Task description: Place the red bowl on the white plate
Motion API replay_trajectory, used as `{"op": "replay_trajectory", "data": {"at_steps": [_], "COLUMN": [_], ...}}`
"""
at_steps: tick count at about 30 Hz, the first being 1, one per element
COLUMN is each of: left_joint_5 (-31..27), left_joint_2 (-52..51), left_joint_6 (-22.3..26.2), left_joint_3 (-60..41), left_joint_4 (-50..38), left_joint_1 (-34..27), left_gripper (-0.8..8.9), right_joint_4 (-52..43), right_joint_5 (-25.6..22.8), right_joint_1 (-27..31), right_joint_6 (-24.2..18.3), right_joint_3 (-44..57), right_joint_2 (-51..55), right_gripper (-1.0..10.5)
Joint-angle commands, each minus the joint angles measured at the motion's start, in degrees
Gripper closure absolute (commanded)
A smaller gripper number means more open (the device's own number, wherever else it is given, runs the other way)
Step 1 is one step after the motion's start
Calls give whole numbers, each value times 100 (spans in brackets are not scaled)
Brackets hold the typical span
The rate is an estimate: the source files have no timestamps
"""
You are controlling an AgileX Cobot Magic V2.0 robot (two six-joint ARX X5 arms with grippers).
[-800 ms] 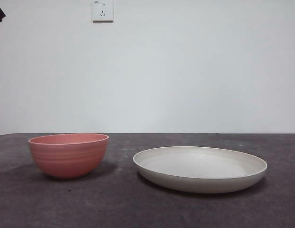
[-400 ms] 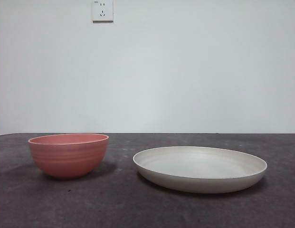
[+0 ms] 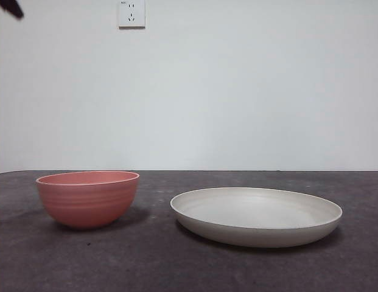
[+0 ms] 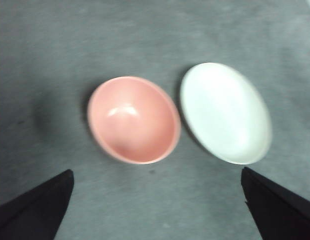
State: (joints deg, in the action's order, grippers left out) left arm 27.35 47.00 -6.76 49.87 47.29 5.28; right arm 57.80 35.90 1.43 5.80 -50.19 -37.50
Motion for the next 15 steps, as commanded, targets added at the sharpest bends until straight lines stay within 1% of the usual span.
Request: {"op": "replay_trajectory", "data": {"at_steps": [1,5,12,15], "left_joint_5": [-315,-726,-927,-1399], "left_joint_2": [319,957,2319,2885], "left_joint_6": [-44,-129,-120,-96], "left_joint_3": [98,120,282,437], "left_joint_4": [-63,-61,-184,-232], "left_joint_1": [13,96,339,507], "left_gripper": [105,104,104,104], "right_joint_4": [-26,-7,90,103], "right_joint_5": [31,35,33,35], "right_joint_1": [-17,-17,-17,-17], "right_joint_6": [-46,-44,-44,-44], "right_joint_3": [-92,-92,-92,-92], "right_joint_2": [-22,-20,-20,-20], "right_gripper": [340,340,341,340]}}
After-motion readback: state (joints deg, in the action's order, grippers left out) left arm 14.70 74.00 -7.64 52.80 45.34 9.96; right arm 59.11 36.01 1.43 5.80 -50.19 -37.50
